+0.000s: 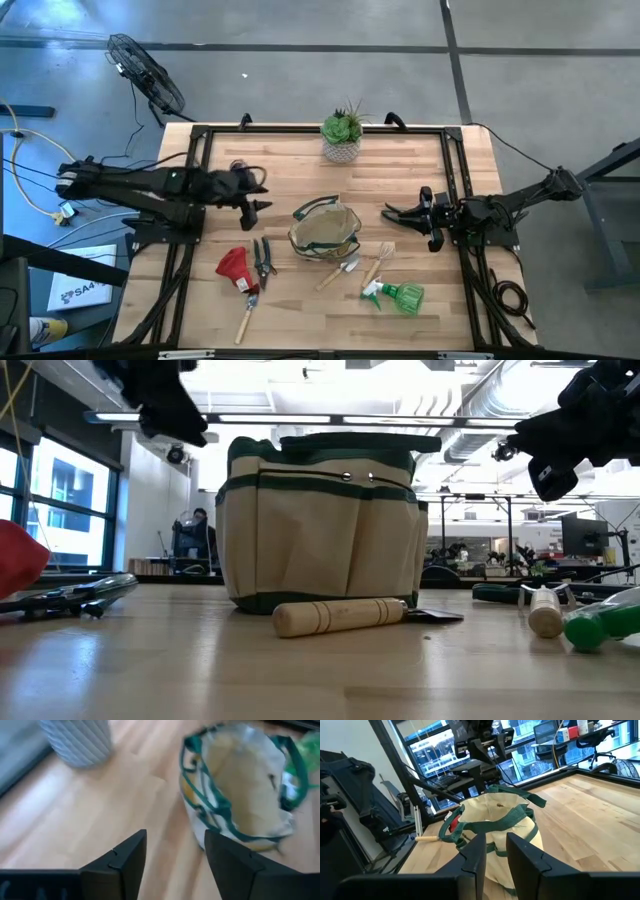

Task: Pick & Place Garden tools in Gardening bag
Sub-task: Put the top right trowel into the gardening bag

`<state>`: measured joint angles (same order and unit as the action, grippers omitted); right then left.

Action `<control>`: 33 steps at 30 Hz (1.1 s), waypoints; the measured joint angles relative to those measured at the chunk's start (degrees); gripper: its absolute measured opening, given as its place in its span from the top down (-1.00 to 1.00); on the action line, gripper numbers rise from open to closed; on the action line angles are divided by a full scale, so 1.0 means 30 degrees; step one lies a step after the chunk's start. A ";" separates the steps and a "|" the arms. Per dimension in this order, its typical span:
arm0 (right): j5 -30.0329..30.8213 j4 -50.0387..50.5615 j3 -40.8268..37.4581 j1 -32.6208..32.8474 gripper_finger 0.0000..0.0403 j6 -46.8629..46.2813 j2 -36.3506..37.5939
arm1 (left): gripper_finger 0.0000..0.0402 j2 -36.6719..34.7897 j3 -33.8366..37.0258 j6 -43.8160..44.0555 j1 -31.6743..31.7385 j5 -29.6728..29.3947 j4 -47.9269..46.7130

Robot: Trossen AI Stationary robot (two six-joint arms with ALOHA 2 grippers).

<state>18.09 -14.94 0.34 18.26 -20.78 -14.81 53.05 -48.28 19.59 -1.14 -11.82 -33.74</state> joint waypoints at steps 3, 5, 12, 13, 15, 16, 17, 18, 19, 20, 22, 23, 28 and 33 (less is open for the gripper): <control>0.0007 -0.0020 0.0000 0.0000 0.66 0.0000 0.0000 | 0.08 0.1637 -0.1903 -0.0046 0.1309 0.1864 -0.1396; -0.0007 -0.0003 0.0000 0.0000 0.66 -0.0084 0.0000 | 0.08 0.2709 -0.3066 -0.0094 0.2003 0.2771 -0.2569; -0.0015 0.0048 0.0000 0.0000 0.66 -0.0131 -0.0013 | 0.08 0.6679 -0.5564 -0.0726 0.3197 0.5876 -0.4810; -0.0015 0.0086 0.0000 0.0000 0.66 -0.0131 -0.0019 | 0.08 0.7194 -0.5651 -0.0774 0.3171 0.6226 -0.4758; -0.0015 0.0252 0.0000 -0.0004 0.66 -0.0135 -0.0047 | 0.08 0.8143 -0.5861 -0.1092 0.3104 0.6861 -0.4158; -0.0015 0.0360 0.0000 0.0000 0.66 -0.0138 -0.0047 | 0.08 0.8603 -0.5976 -0.1272 0.3107 0.7115 -0.3965; -0.0015 0.0441 0.0000 0.0000 0.66 -0.0136 -0.0046 | 0.08 0.9027 -0.6114 -0.1465 0.3115 0.7277 -0.3915; -0.0015 0.0506 0.0000 0.0000 0.66 -0.0138 -0.0051 | 0.08 0.9444 -0.6287 -0.1588 0.3123 0.7400 -0.3919; -0.0022 0.0517 0.0000 0.0000 0.66 -0.0138 -0.0051 | 0.08 0.9815 -0.6440 -0.1639 0.3129 0.7445 -0.3896; -0.0022 0.0510 0.0000 0.0000 0.66 -0.0135 -0.0051 | 0.08 1.0094 -0.6606 -0.1637 0.3129 0.7534 -0.3925; -0.0086 0.0594 0.0000 0.0000 0.66 -0.0138 -0.0051 | 0.08 1.0508 -0.6999 -0.1593 0.3129 0.7782 -0.3860; -0.0133 0.0669 0.0000 0.0000 0.66 -0.0138 -0.0051 | 0.08 1.0730 -0.7213 -0.1593 0.3129 0.7988 -0.3819; -0.0124 0.1608 0.0000 0.0000 0.66 -0.0219 -0.0052 | 0.08 1.1157 -0.8102 -0.0582 0.3122 1.0802 -0.3739; -0.0112 0.1760 0.0000 0.0000 0.66 -0.0214 -0.0051 | 0.08 1.1135 -0.8730 -0.0433 0.3121 0.9865 -0.3930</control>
<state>17.75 -9.66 0.34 18.26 -21.42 -14.96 86.46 -74.47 18.29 8.23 17.78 -45.53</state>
